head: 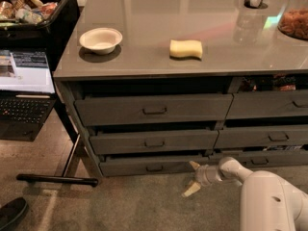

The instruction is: Close bottom drawer

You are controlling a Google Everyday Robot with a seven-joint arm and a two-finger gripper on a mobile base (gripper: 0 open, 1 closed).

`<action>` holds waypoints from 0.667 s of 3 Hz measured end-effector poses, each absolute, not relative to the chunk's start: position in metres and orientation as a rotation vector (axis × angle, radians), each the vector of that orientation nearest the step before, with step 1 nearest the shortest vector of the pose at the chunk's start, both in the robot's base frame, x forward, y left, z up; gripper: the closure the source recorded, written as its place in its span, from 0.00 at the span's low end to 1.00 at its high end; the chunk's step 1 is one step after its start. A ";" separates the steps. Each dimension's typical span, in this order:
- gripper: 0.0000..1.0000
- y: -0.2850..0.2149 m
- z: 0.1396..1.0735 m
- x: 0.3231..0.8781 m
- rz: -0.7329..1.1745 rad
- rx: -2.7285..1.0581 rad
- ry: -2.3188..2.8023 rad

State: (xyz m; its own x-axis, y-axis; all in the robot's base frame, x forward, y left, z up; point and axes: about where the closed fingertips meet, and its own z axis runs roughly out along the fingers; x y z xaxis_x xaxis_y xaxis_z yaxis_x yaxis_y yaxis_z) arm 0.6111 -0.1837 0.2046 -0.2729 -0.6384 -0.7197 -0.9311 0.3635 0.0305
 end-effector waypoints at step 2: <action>0.00 -0.192 0.195 0.597 0.615 -1.337 2.035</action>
Offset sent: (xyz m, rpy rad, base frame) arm -0.0054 -0.0198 -0.0190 -0.0164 0.0352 -0.0384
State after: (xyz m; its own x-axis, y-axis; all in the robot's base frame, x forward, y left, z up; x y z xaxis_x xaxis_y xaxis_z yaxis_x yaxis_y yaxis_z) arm 0.5969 -0.1917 0.1954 -0.2955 -0.6355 -0.7133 -0.9242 0.3791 0.0451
